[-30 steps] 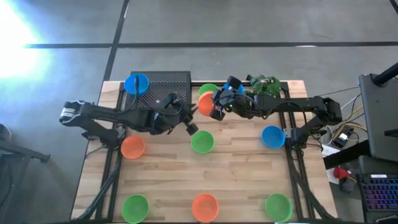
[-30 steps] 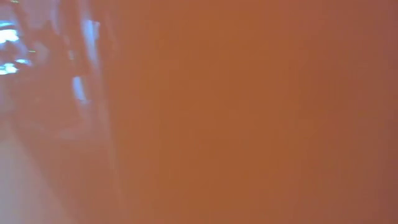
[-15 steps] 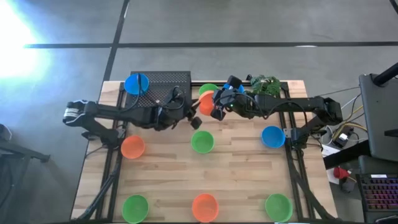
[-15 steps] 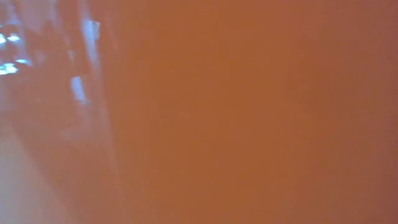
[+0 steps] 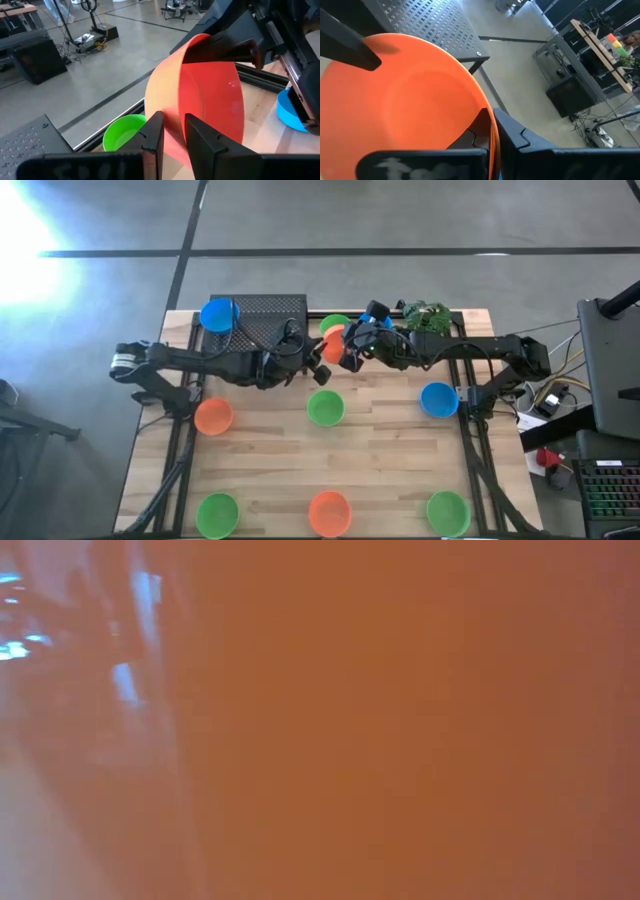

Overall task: Pick & Place Mini bowls
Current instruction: Put the orange bowl on the shelf

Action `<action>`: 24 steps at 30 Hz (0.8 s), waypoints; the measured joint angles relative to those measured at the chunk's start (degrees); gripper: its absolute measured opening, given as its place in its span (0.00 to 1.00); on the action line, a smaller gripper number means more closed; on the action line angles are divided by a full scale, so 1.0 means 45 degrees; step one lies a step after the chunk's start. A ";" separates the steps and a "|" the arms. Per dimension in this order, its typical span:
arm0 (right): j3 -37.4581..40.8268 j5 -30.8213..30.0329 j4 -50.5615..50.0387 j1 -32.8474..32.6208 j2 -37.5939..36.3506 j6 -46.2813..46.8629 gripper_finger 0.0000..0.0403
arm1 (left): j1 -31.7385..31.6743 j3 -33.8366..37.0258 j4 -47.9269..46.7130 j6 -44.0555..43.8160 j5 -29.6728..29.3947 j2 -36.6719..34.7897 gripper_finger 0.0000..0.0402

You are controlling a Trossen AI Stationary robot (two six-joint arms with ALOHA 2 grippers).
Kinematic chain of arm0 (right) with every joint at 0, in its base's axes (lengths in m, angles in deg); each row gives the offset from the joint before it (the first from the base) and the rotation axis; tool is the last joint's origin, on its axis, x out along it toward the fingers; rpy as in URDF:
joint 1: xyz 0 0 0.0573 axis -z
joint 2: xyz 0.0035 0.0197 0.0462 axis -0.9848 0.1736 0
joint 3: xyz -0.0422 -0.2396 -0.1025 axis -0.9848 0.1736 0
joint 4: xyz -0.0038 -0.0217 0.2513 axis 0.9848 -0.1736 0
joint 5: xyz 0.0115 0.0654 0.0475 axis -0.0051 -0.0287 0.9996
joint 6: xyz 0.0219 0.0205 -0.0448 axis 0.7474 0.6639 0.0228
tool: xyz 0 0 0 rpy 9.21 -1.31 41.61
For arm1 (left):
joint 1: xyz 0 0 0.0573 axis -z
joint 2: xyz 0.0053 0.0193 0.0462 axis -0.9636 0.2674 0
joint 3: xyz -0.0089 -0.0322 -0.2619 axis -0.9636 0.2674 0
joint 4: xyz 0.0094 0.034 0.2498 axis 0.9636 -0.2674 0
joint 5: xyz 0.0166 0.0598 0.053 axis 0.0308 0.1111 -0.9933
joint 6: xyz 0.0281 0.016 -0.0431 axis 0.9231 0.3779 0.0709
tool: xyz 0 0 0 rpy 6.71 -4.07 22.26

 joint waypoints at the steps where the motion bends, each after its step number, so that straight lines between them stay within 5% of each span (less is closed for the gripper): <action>1: 0.0000 0.0000 0.0004 0.0000 0.0000 0.0002 0.02 | 0.0000 0.0000 0.0000 -0.0009 -0.0014 0.0000 0.15; 6: -0.0005 -0.0020 0.0038 0.0000 0.0000 0.0028 0.02 | -0.0009 0.0005 -0.0005 -0.0205 -0.0435 -0.0065 0.03; 14: -0.0010 0.0017 0.0080 0.0000 0.0000 0.0152 0.03 | -0.0058 0.0005 -0.0022 -0.1027 -0.0588 -0.0068 0.01; 24: -0.0104 0.0436 0.0215 -0.0159 -0.0019 0.0760 0.22 | -0.0140 0.0029 -0.0029 -0.1549 -0.0283 -0.0049 0.00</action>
